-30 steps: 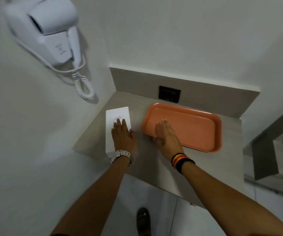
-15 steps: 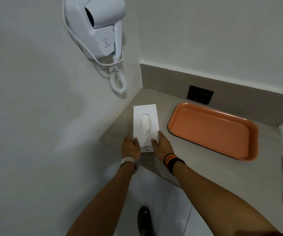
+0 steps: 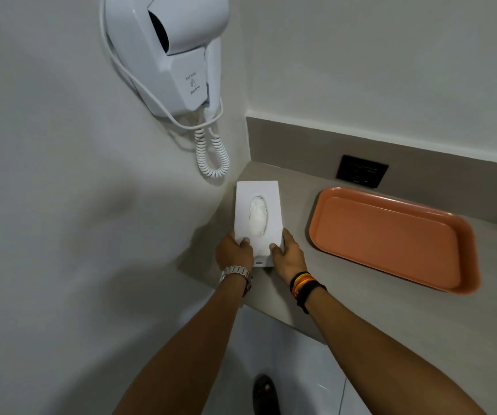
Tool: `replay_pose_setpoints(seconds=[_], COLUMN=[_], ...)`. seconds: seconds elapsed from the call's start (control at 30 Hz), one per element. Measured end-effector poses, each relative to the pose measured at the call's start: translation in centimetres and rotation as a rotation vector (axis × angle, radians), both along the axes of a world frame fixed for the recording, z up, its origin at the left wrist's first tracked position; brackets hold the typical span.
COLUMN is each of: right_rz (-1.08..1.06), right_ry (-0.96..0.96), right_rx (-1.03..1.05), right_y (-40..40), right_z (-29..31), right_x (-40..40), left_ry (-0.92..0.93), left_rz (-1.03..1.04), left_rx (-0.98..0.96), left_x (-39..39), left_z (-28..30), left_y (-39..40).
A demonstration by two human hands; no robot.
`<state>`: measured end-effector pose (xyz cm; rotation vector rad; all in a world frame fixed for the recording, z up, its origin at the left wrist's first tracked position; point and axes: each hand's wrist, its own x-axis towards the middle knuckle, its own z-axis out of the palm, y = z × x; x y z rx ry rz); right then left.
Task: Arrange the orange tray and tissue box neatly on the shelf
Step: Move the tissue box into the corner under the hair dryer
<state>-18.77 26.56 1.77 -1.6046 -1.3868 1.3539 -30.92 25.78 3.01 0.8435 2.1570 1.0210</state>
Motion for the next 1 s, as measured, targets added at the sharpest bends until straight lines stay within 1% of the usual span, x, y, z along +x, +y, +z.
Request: replay_pose_setpoints(seconds=[0.13, 0.3, 0.4, 0.57, 0.73, 0.8, 0.83, 0.87, 0.93, 1.0], right_rz=[-0.047, -0.089, -0.109, -0.159, -0.099, -0.051, -0.013, 0.037, 0.140, 0.214], right_ry=[0.039, 0.062, 0.076, 0.098, 0.075, 0.071, 0.042, -0.032, -0.310, -0.569], right_rx=[0.017, -0.008, -0.038, -0.070, -0.068, -0.037, 0.003, 0.066, 0.231, 0.381], right_y=[2.9, 6.6, 7.9, 9.4, 9.2, 8.7, 8.3, 7.6, 5.6, 3.0], right_z=[0.8, 0.7, 0.0, -1.1, -2.1, -2.0, -2.0, -2.2, -3.3, -4.7], right_x=[-2.4, -5.3, -6.6, -7.8, -8.0, -7.6, -7.2, -6.6, -4.9, -2.7], left_ry=[0.031, 0.047, 0.059, 0.030, 0.044, 0.104, 0.162, 0.243, 0.444, 0.598], left_rz=[-0.090, -0.140, -0.175, -0.225, -0.264, -0.290, -0.313, -0.355, -0.482, -0.617], left_rx=[0.009, 0.020, 0.016, 0.029, -0.027, -0.036, -0.030, -0.017, 0.024, 0.083], left_x=[-2.8, -5.6, -7.0, -8.2, -8.3, -8.1, -8.0, -7.9, -7.5, -6.9], left_z=[0.9, 0.8, 0.1, -0.9, -1.9, -2.2, -2.3, -2.5, -3.0, -3.6], left_y=[4.1, 8.8, 10.3, 12.2, 12.4, 11.8, 11.4, 10.8, 9.3, 7.8])
